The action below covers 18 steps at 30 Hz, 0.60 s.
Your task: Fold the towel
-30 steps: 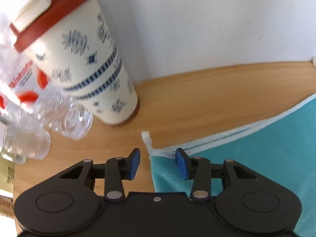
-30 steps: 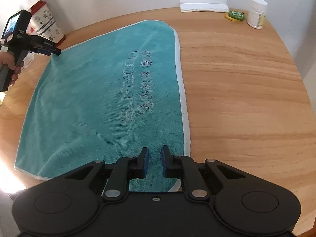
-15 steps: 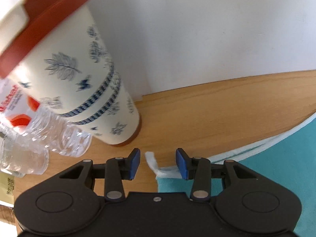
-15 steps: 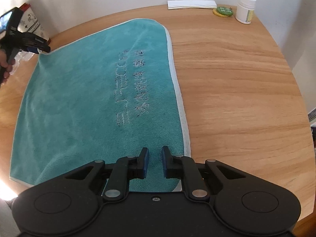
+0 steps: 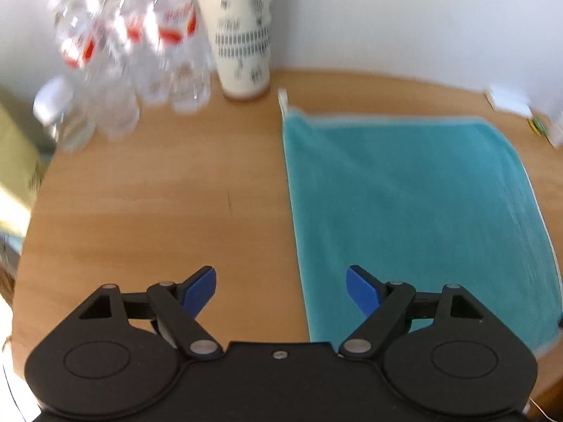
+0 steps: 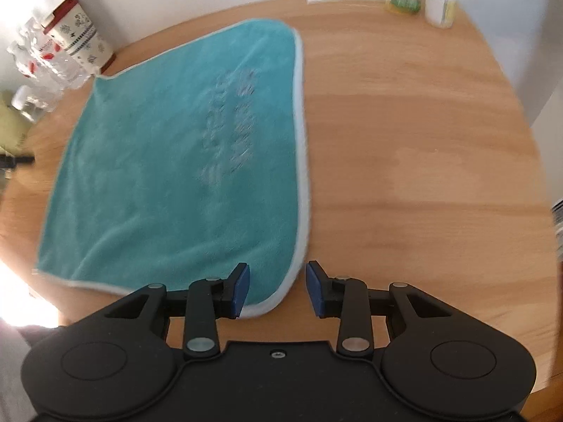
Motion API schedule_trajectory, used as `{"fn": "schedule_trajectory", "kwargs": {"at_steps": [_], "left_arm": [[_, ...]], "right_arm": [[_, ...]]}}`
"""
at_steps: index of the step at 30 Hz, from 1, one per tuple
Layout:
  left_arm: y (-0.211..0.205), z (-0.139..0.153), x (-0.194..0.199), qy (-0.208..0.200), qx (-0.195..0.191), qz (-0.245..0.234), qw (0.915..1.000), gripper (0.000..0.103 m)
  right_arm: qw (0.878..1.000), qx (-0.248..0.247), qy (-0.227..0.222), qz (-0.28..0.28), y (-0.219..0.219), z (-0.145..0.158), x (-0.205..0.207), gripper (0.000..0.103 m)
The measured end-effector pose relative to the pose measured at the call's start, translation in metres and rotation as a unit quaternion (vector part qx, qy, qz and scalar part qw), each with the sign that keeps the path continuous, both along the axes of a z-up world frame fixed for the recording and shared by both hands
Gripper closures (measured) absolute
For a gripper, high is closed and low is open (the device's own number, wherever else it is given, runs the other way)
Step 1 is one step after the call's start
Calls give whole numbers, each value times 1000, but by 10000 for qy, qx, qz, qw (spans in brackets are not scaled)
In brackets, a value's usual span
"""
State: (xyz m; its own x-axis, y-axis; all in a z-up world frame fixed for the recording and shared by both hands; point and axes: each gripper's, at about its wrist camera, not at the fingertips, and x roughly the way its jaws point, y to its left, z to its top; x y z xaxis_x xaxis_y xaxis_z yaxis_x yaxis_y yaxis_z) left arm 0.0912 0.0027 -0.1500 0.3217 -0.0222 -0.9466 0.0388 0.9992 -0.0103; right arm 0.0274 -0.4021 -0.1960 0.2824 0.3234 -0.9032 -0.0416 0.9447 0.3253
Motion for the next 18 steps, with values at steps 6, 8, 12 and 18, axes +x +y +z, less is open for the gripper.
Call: {"fn": "schedule_trajectory", "kwargs": {"at_steps": [6, 8, 12, 18], "left_arm": [[-4, -22, -39, 509, -198, -11, 9985, 21], [-3, -30, -43, 662, -335, 94, 9972, 23], [-2, -33, -48, 937, -517, 65, 9942, 33], [0, -41, -52, 1055, -599, 173, 9925, 45]], "right_arm": [[9982, 550, 128, -182, -3, -4, 4, 62], [9972, 683, 184, -243, -5, -6, 4, 62], [9902, 1207, 444, -548, -14, -14, 4, 62], [9820, 1611, 590, -789, -18, -24, 5, 68]]}}
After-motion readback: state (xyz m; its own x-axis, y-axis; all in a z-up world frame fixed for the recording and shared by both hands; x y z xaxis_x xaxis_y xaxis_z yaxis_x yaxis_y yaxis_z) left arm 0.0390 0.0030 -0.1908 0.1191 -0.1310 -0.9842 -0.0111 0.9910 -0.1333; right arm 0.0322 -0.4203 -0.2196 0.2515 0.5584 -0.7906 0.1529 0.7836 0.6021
